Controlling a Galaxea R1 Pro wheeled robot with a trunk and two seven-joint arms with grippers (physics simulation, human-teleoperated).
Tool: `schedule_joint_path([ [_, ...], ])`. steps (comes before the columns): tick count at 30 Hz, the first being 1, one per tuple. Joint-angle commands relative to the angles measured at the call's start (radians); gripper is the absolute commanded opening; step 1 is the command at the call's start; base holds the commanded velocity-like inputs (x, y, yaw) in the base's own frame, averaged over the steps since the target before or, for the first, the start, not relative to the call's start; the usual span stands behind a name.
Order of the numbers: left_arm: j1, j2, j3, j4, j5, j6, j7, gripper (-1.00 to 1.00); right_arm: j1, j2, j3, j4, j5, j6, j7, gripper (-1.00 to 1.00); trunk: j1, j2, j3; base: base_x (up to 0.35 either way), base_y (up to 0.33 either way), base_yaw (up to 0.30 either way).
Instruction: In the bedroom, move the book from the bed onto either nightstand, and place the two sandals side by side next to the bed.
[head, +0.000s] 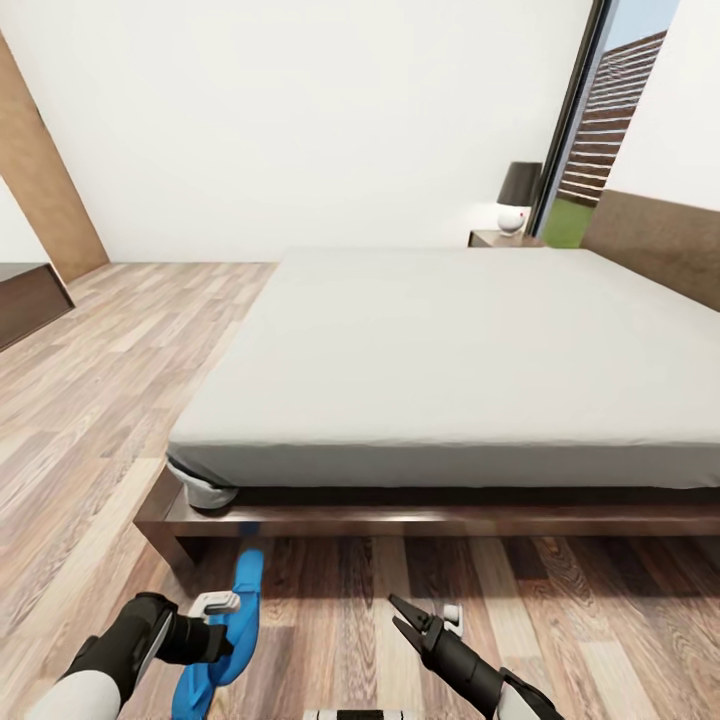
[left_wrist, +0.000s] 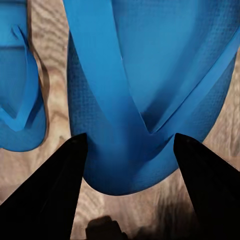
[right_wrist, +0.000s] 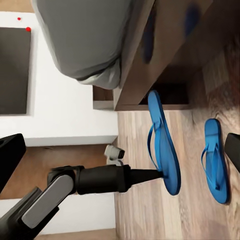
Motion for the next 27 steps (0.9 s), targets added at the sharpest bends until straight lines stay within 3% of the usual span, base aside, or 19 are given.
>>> schedule_joint_path([
  [1,-0.001,-0.001,0.007,-0.001,-0.008,0.003,-0.004,-1.0,0.0,0.0,0.0,0.0,-0.007,0.011,0.002,1.0,0.0,-0.001,-0.005,0.0,0.0,0.0],
  [16,-0.006,-0.018,0.007,-0.001,-0.003,-0.016,0.006,-1.0,0.0,0.0,-0.001,-0.001,-0.012,0.011,0.028,1.0,0.007,-0.004,-0.063,0.0,0.0,0.0],
  [27,-0.011,-0.011,0.005,-0.001,-0.004,-0.05,0.007,-1.0,0.0,0.001,-0.001,-0.001,-0.01,0.009,0.073,1.0,0.012,-0.007,-0.105,0.0,0.0,0.0],
])
